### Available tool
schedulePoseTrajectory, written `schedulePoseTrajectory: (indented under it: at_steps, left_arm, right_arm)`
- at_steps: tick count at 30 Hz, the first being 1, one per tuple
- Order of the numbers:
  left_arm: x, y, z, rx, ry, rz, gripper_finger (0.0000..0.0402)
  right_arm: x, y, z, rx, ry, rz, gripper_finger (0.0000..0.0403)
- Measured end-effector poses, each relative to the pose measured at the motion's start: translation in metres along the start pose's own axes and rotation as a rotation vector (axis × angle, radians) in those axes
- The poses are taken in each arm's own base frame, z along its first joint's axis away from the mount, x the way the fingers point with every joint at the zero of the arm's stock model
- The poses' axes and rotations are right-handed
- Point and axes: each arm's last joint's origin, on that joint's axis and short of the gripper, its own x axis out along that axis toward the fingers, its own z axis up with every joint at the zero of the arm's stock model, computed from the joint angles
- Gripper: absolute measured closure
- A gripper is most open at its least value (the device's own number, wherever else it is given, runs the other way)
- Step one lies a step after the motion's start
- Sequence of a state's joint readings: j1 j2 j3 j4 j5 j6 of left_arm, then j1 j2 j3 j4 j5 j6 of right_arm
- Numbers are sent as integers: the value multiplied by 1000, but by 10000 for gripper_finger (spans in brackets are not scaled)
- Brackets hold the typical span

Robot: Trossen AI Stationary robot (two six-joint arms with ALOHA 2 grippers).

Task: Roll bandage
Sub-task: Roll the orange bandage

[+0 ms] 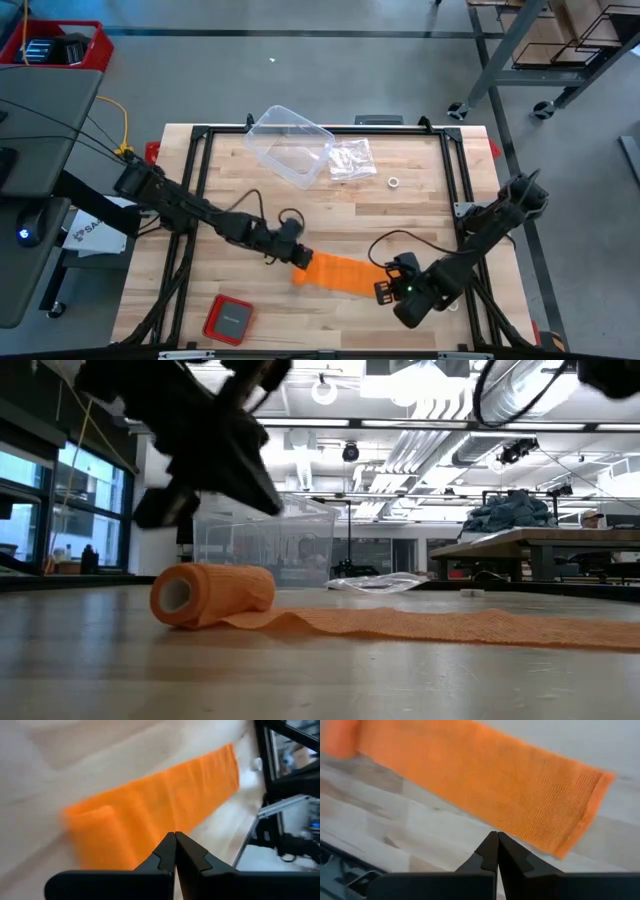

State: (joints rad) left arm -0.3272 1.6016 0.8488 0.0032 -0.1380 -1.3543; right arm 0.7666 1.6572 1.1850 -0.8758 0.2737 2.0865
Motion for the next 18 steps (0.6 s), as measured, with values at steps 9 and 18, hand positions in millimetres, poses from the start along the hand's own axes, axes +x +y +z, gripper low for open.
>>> schedulePoseTrajectory:
  at_steps: [9,18]
  left_arm:
    - [-38,35,-30,-8,78,350,402]
    - [15,47,-48,-192,88,256,402]
  right_arm:
    - [-6,-8,-8,-11,60,-104,403]
    - [4,-9,-12,-10,66,-151,403]
